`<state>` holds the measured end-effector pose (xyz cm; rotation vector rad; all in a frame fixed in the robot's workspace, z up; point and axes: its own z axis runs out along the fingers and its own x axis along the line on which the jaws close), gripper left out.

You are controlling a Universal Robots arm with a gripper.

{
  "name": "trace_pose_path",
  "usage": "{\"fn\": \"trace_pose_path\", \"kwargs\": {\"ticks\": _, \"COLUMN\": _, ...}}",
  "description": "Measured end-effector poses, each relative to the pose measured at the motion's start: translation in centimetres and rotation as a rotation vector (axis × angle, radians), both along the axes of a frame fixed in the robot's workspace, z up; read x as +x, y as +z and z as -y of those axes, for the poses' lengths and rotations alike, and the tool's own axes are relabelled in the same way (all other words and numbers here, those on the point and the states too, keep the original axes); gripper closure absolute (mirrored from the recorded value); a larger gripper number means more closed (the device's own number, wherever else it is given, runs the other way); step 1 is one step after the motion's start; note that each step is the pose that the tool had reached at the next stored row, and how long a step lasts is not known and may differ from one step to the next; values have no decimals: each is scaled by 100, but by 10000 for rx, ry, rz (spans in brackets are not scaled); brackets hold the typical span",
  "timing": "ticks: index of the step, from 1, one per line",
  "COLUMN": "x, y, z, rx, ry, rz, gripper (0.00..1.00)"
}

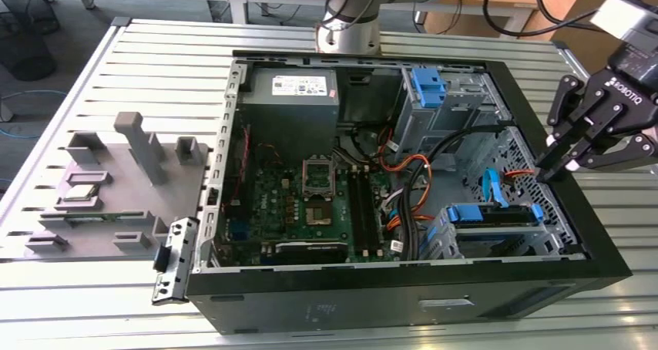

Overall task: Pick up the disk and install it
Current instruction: 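Insert the second disk wire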

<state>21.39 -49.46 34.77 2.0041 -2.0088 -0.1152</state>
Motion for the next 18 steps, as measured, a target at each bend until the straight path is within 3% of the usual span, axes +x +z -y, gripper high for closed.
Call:
{"fn": "trace_pose_path", "kwargs": {"ticks": 7, "x": 49, "y": -11, "z": -4, "rx": -10, "ry": 1, "rz": -156, "gripper": 69}}
{"fn": "trace_pose_path", "kwargs": {"ticks": 13, "x": 67, "y": -42, "z": -3, "rx": -120, "ry": 0, "rz": -498, "gripper": 69}}
{"fn": "trace_pose_path", "kwargs": {"ticks": 18, "x": 93, "y": -62, "z": -3, "rx": -149, "ry": 0, "rz": -677, "gripper": 69}}
